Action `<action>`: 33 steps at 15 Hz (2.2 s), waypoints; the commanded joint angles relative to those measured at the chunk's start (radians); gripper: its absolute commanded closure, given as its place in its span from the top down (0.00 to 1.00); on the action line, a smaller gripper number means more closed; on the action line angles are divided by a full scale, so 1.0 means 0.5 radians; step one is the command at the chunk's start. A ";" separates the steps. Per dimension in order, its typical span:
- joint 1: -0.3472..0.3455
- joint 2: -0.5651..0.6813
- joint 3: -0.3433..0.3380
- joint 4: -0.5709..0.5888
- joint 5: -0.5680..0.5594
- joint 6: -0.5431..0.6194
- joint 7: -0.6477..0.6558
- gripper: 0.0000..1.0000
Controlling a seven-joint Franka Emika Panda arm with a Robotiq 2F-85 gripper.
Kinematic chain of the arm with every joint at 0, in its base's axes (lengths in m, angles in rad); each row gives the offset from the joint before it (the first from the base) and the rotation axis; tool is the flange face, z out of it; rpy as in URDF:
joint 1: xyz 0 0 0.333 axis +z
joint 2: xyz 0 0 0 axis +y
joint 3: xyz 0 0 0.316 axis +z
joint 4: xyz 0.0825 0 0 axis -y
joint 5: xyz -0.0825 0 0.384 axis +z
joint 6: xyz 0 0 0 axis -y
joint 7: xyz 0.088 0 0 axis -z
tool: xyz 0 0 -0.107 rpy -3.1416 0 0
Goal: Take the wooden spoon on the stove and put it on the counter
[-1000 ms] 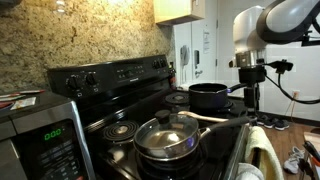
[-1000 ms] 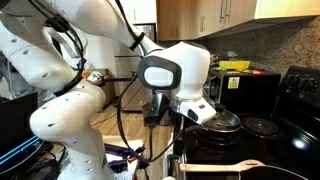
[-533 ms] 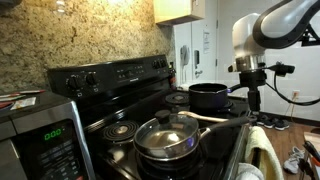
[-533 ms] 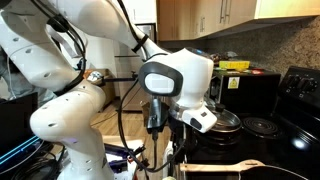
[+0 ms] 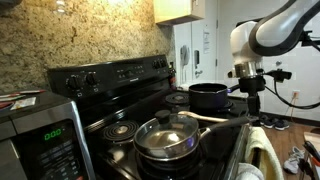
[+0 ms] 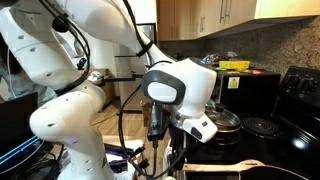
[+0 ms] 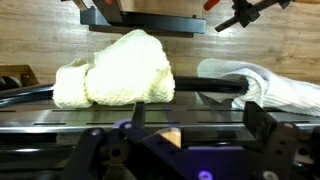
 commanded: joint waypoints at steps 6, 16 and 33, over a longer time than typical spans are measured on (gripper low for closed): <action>-0.025 0.190 0.035 0.002 0.007 0.352 0.033 1.00; -0.012 0.209 0.020 0.007 0.053 0.455 -0.002 0.47; -0.247 -0.375 0.031 0.085 -0.122 0.015 0.271 0.08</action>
